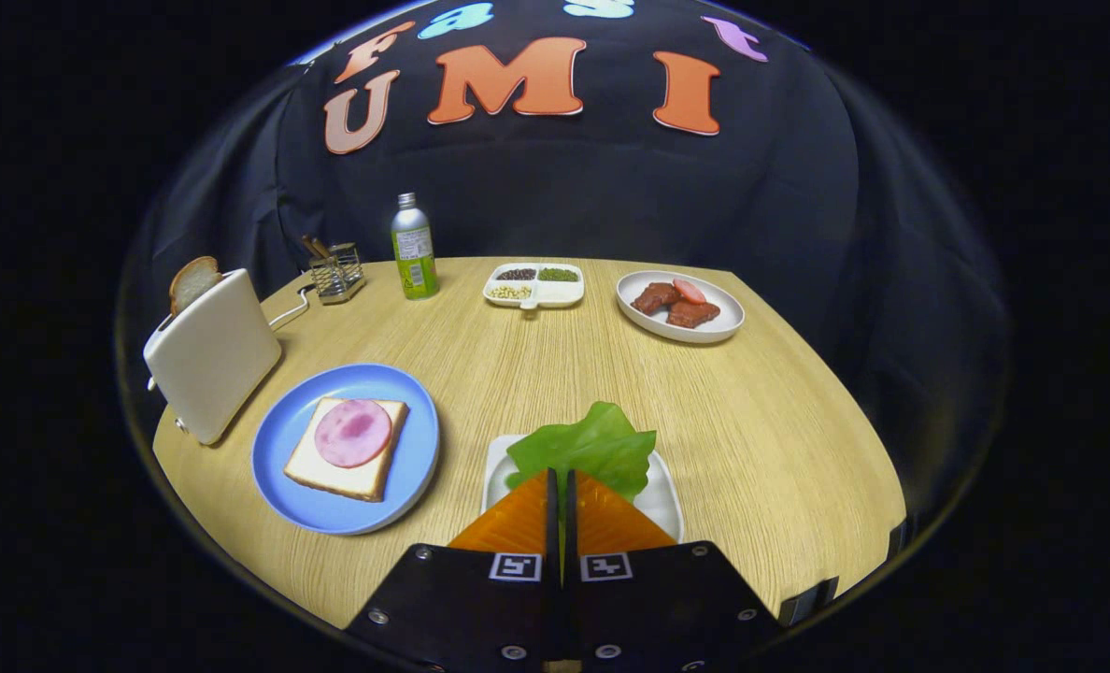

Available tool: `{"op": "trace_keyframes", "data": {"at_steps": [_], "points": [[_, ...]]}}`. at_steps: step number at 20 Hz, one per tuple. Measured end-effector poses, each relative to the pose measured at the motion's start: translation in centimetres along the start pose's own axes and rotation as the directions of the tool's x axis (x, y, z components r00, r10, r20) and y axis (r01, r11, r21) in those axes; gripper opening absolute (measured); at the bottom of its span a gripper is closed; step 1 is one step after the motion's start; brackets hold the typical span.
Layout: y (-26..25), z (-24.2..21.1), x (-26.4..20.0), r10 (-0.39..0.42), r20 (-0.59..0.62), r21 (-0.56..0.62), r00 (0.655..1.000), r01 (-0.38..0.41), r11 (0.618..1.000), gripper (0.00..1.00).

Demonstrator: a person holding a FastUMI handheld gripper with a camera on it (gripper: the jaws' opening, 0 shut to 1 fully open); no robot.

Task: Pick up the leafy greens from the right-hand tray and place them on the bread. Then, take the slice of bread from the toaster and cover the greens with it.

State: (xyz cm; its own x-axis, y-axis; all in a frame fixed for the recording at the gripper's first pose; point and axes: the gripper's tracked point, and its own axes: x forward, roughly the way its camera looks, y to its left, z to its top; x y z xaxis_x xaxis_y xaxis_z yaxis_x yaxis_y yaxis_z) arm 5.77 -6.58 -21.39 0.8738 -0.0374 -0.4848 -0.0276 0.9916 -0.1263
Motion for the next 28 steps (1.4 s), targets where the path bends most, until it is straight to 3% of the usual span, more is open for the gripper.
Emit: {"op": "trace_keyframes", "data": {"at_steps": [13, 28], "points": [[6.8, 4.5, -2.9, 0.055, 0.074, -0.091, 0.996, -0.048, 0.995, 0.01], [17.8, 5.7, -2.0, 0.24, 0.038, -0.157, 0.97, -0.231, 0.96, 0.01]]}}
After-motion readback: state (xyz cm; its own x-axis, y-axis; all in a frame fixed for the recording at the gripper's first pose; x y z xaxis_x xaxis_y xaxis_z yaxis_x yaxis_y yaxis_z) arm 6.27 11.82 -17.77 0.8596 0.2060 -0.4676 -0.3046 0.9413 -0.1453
